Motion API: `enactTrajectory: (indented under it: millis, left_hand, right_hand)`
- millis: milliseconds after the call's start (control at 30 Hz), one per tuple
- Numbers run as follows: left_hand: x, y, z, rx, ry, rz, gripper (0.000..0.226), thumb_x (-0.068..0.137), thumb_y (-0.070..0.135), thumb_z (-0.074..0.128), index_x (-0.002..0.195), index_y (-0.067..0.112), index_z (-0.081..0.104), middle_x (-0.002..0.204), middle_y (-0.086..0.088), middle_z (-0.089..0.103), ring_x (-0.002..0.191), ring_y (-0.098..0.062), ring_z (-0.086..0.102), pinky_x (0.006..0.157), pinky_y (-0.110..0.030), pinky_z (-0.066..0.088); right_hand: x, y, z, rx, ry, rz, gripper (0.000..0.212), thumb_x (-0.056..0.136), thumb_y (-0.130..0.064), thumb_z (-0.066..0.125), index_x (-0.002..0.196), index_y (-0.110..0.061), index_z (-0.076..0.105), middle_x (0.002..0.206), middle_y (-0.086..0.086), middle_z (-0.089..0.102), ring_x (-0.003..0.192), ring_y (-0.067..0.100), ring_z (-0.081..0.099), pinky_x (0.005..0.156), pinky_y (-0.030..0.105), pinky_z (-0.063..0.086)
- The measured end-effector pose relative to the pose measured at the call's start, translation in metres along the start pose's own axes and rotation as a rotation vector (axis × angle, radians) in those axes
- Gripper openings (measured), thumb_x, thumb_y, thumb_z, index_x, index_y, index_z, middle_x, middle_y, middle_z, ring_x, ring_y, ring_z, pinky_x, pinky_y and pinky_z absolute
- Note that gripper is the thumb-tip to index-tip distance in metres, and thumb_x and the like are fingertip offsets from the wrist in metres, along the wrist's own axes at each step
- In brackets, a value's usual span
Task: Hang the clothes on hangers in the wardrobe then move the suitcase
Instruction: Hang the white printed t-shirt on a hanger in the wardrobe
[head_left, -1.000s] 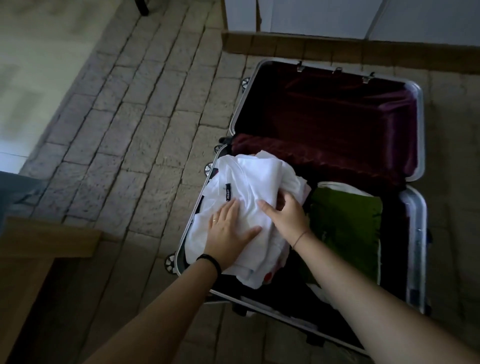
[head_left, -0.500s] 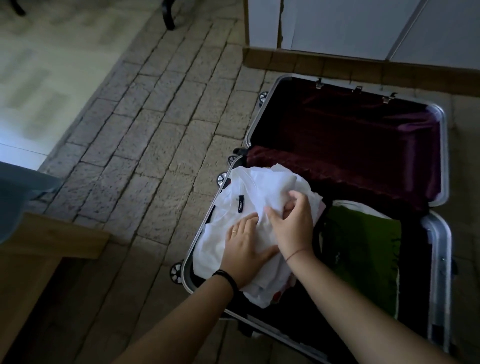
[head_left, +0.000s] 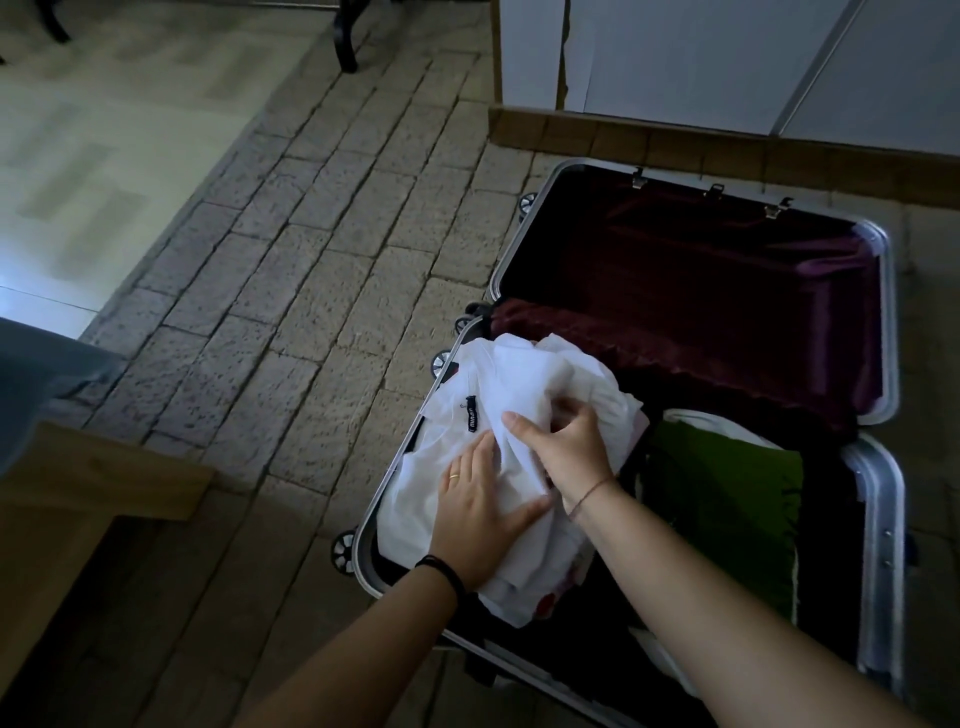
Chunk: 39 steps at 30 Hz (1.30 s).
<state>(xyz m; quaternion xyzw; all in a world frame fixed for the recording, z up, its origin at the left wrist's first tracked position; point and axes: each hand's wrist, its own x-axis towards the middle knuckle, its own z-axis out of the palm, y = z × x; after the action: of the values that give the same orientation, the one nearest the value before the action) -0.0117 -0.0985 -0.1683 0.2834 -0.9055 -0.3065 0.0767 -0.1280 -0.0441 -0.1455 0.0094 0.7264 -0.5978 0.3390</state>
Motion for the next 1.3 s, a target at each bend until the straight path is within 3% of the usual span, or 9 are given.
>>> enactTrajectory:
  millis: [133, 300, 500, 667, 833, 967, 1100, 1200, 1300]
  left_hand:
    - [-0.001, -0.001, 0.002, -0.029, 0.041, -0.008, 0.089, 0.074, 0.084, 0.032, 0.138, 0.022, 0.035, 0.142, -0.007, 0.043, 0.131, -0.02, 0.039, 0.107, -0.042, 0.034]
    - [0.002, 0.007, -0.026, -0.157, 0.227, -0.091, 0.086, 0.066, 0.085, 0.044, 0.136, 0.04, 0.026, 0.148, 0.002, 0.03, 0.135, -0.01, 0.029, 0.108, -0.044, 0.027]
    - [0.013, 0.079, -0.112, -0.572, 0.037, -0.095, 0.085, 0.06, 0.065, 0.069, 0.125, 0.059, 0.015, 0.138, 0.031, 0.026, 0.133, 0.005, 0.03, 0.112, -0.037, 0.033]
    - [0.016, 0.173, -0.197, -0.571, 0.022, -0.214, 0.098, 0.054, 0.07, 0.073, 0.129, 0.044, 0.016, 0.132, 0.006, 0.043, 0.117, -0.01, 0.05, 0.096, -0.028, 0.043]
    - [0.013, 0.272, -0.276, -0.525, -0.057, -0.135, 0.067, 0.07, 0.047, 0.077, 0.12, 0.023, 0.039, 0.11, 0.007, 0.059, 0.097, -0.01, 0.06, 0.08, -0.027, 0.048]
    - [0.002, 0.346, -0.343, -0.494, -0.112, -0.096, 0.041, 0.07, 0.05, 0.075, 0.089, 0.03, 0.044, 0.085, 0.011, 0.064, 0.076, -0.004, 0.063, 0.065, -0.029, 0.05]
    - [-0.011, 0.419, -0.417, -0.426, -0.187, -0.018, 0.05, 0.067, 0.056, 0.074, 0.097, 0.022, 0.052, 0.087, 0.008, 0.068, 0.077, -0.005, 0.064, 0.073, -0.036, 0.053]
    - [-0.016, 0.473, -0.473, -0.327, -0.246, 0.086, 0.053, 0.069, 0.051, 0.077, 0.108, 0.023, 0.053, 0.093, 0.009, 0.067, 0.084, -0.009, 0.064, 0.078, -0.035, 0.052]
    - [-0.024, 0.53, -0.522, -0.232, -0.322, 0.231, 0.059, 0.071, 0.05, 0.076, 0.12, 0.028, 0.05, 0.101, 0.009, 0.066, 0.09, -0.01, 0.062, 0.081, -0.03, 0.05]
  right_hand:
    - [-0.005, -0.008, 0.001, 0.076, -0.273, 0.076, 0.037, 0.07, -0.028, 0.082, 0.098, -0.008, 0.068, 0.098, 0.009, 0.074, 0.097, 0.023, 0.069, 0.089, 0.039, 0.055]
    - [-0.018, -0.025, -0.011, 0.429, -0.484, 0.13, 0.045, 0.076, -0.027, 0.069, 0.114, -0.003, 0.064, 0.112, 0.015, 0.069, 0.106, 0.027, 0.065, 0.086, 0.035, 0.054]
    - [-0.077, -0.088, -0.03, 0.619, -0.591, 0.091, 0.035, 0.089, -0.026, 0.046, 0.102, -0.009, 0.074, 0.109, 0.017, 0.07, 0.102, 0.027, 0.067, 0.086, 0.035, 0.055]
    - [-0.141, -0.183, -0.064, 0.632, -0.577, 0.043, 0.067, 0.077, -0.038, 0.068, 0.129, 0.001, 0.053, 0.126, 0.026, 0.058, 0.115, 0.033, 0.059, 0.088, 0.038, 0.053]
    - [-0.213, -0.288, -0.103, 0.627, -0.54, -0.013, 0.063, 0.068, -0.04, 0.076, 0.12, -0.006, 0.063, 0.121, 0.021, 0.063, 0.112, 0.031, 0.062, 0.086, 0.038, 0.053]
    - [-0.281, -0.375, -0.137, 0.559, -0.458, -0.042, 0.061, 0.064, -0.04, 0.081, 0.115, -0.01, 0.067, 0.12, 0.019, 0.064, 0.112, 0.031, 0.062, 0.085, 0.037, 0.054]
    - [-0.351, -0.466, -0.186, 0.38, -0.251, -0.128, 0.085, 0.047, -0.056, 0.086, 0.119, -0.019, 0.063, 0.119, 0.007, 0.067, 0.112, 0.024, 0.063, 0.087, 0.035, 0.054]
    - [-0.387, -0.529, -0.23, 0.068, 0.011, -0.25, 0.123, 0.037, -0.074, 0.077, 0.141, -0.023, 0.034, 0.13, -0.011, 0.052, 0.125, 0.016, 0.048, 0.095, 0.033, 0.045]
    - [-0.419, -0.592, -0.26, -0.208, -0.046, -0.334, 0.13, 0.036, -0.083, 0.069, 0.146, -0.033, 0.022, 0.146, -0.006, 0.036, 0.133, 0.014, 0.037, 0.108, 0.042, 0.037]
